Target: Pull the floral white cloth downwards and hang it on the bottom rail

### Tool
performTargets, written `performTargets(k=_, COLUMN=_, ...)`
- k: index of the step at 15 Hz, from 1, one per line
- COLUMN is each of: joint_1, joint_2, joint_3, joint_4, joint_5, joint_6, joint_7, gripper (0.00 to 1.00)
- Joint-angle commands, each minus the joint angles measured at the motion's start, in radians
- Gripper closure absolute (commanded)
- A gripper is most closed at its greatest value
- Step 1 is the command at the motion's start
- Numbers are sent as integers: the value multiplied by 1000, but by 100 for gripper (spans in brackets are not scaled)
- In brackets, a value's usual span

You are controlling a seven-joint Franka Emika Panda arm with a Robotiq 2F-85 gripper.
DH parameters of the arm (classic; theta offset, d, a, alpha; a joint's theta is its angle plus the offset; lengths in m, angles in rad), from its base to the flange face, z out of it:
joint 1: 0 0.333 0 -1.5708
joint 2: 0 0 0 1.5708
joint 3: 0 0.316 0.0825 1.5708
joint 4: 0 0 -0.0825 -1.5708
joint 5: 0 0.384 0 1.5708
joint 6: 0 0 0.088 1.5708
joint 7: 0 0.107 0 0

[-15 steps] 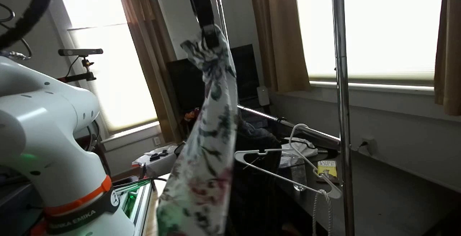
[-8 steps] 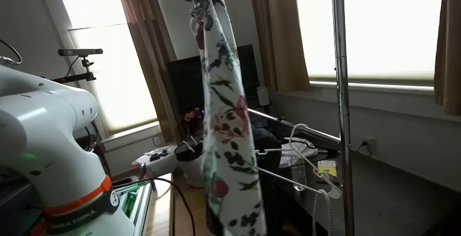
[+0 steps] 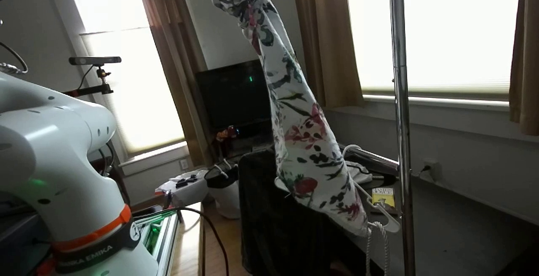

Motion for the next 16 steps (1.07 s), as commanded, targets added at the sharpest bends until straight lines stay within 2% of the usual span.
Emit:
performTargets(k=1, joint_1=34, joint_2=50, joint_3=32, joint_4=43, joint_5=7, joint_6=52, joint_7=14, gripper=99)
performTargets(k=5, joint_1=116, joint_2=154, joint_3=151, joint_4=213, joint_5=-19, joint_6=152, joint_7=-14, gripper=99)
performTargets(k=10, joint_1=223, joint_2=295, joint_3=287, joint_4=442, joint_5=-29, joint_6=178, joint_7=-56, gripper=99)
performTargets(k=11, joint_1=238, joint_2=340, joint_3=303, joint_4=485, joint_5=-40, joint_6=179, joint_7=-82, gripper=99)
performTargets(k=12, joint_1=225, joint_2=261, joint_3=276, joint_4=399, joint_5=-25, joint_6=177, joint_7=-33, gripper=97)
performTargets(k=14, joint_1=244, joint_2=312, joint_3=304, joint_4=455, joint_5=-36, joint_6=177, joint_7=-44, gripper=97)
performTargets(k=16, joint_1=246, joint_2=339, joint_3=303, joint_4=476, joint_5=-38, joint_6=177, joint_7=-54, gripper=97)
